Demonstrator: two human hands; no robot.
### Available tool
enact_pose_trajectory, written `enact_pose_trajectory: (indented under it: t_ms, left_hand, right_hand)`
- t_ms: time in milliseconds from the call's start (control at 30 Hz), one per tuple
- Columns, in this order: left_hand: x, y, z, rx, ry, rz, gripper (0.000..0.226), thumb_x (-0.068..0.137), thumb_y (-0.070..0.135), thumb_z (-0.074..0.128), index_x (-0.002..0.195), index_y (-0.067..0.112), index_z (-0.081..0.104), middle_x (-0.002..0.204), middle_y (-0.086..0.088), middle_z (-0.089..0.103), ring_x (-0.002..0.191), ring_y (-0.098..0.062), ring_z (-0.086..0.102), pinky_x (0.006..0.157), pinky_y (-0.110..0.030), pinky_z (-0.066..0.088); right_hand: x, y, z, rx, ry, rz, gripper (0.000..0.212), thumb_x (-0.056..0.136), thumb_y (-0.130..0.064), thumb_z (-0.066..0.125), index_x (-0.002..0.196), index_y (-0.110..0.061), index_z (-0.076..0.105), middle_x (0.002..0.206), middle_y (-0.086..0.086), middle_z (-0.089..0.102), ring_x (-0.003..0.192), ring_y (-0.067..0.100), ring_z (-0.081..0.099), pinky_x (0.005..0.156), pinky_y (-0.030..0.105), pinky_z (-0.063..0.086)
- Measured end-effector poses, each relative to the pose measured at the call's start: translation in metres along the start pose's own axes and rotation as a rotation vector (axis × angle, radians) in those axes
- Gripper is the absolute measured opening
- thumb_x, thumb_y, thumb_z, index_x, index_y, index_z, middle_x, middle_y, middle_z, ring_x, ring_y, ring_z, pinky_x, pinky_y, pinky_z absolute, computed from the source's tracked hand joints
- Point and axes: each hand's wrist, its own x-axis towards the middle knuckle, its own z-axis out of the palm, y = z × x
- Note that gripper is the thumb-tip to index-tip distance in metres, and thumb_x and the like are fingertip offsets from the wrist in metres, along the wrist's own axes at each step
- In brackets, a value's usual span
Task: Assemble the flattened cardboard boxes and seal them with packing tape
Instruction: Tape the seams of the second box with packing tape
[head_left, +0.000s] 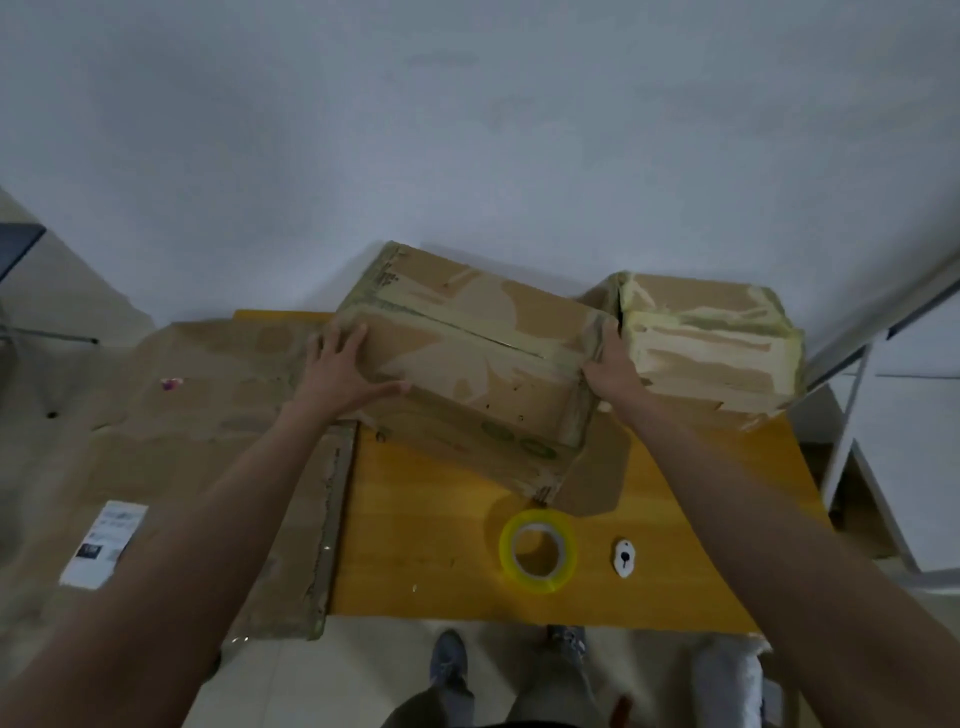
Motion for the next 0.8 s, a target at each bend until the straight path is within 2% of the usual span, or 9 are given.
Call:
enact_pose_trajectory:
  t_ms: [100,167,267,367,533,600,667,733,800]
  left_hand:
    - [-0.006,0.001,0.007,-0.014,0.016,0.007,0.126,0.059,0.093,0.054,0.158,0.031,0.007,0.167,0.002,-0.008,0.152,-0.030,-0.013,0.121,-0.058,0.001]
    - [-0.017,0.006,0.010,0.000,0.084,0.024,0.114,0.068,0.085,0.058,0.157,0.028,0.016,0.167,-0.001,-0.002,0.153,-0.027,-0.009,0.120,-0.055,0.001]
    - [-0.045,0.019,0.022,-0.026,0.271,0.142,0.081,0.082,0.060,0.069,0.146,0.019,0.041,0.157,-0.011,0.030,0.145,-0.032,0.025,0.117,-0.050,0.021]
    - [-0.078,0.028,0.050,-0.057,0.447,0.318,0.050,0.085,0.036,0.074,0.124,0.010,0.056,0.125,-0.014,0.050,0.116,-0.036,0.048,0.099,-0.048,0.043]
    - [-0.120,0.021,0.112,-0.016,0.154,0.383,0.044,0.091,0.037,0.067,0.129,0.018,0.053,0.124,-0.005,0.051,0.113,-0.029,0.052,0.092,-0.042,0.046]
    - [-0.134,0.014,0.136,0.004,0.034,0.359,0.046,0.092,0.038,0.065,0.133,0.020,0.051,0.132,-0.003,0.050,0.117,-0.028,0.053,0.096,-0.041,0.044]
    - [-0.145,0.005,0.155,0.022,-0.046,0.332,0.047,0.093,0.036,0.064,0.136,0.021,0.049,0.137,-0.002,0.048,0.123,-0.027,0.051,0.100,-0.041,0.041]
    - [-0.154,0.000,0.170,0.043,-0.111,0.298,0.049,0.093,0.035,0.064,0.137,0.022,0.048,0.140,-0.001,0.045,0.127,-0.026,0.048,0.104,-0.040,0.038]
    - [-0.159,-0.004,0.181,0.062,-0.157,0.263,0.049,0.093,0.035,0.064,0.138,0.022,0.048,0.142,-0.001,0.044,0.129,-0.025,0.046,0.105,-0.039,0.037]
  right_hand:
    - [-0.006,0.015,-0.004,0.030,0.031,-0.048,0.071,0.105,-0.024,0.045,0.159,-0.031,-0.002,0.165,0.002,0.017,0.143,0.033,0.034,0.106,0.044,0.042]
    - [-0.017,0.028,-0.005,0.053,0.146,-0.052,0.057,0.106,-0.035,0.039,0.157,-0.028,0.015,0.158,0.005,0.035,0.135,0.031,0.045,0.106,0.052,0.043]
    - [-0.043,0.056,0.001,0.084,0.300,0.046,0.029,0.107,-0.022,0.037,0.134,-0.013,0.041,0.118,0.016,0.059,0.091,0.032,0.060,0.077,0.047,0.052]
    - [-0.072,0.095,0.017,-0.003,0.301,0.055,0.010,0.099,-0.004,0.045,0.105,-0.011,0.043,0.093,0.010,0.049,0.081,0.031,0.052,0.069,0.052,0.046]
    - [-0.114,0.140,0.064,-0.336,0.012,-0.073,0.014,0.099,-0.009,0.046,0.088,-0.014,0.040,0.066,0.004,0.040,0.051,0.019,0.037,0.047,0.031,0.027]
    - [-0.125,0.148,0.085,-0.486,-0.122,-0.105,0.013,0.098,-0.010,0.047,0.085,-0.009,0.047,0.067,0.006,0.047,0.057,0.026,0.048,0.049,0.033,0.036]
    - [-0.134,0.154,0.105,-0.615,-0.247,-0.144,0.010,0.094,-0.015,0.055,0.097,-0.007,0.059,0.090,0.011,0.060,0.083,0.033,0.060,0.065,0.039,0.048]
    - [-0.139,0.162,0.122,-0.738,-0.364,-0.193,0.029,0.089,-0.025,0.064,0.115,-0.012,0.061,0.118,0.008,0.061,0.109,0.031,0.057,0.083,0.040,0.047]
    - [-0.141,0.168,0.135,-0.865,-0.444,-0.228,0.040,0.088,-0.033,0.068,0.123,-0.016,0.058,0.129,0.005,0.056,0.119,0.028,0.051,0.093,0.040,0.041]
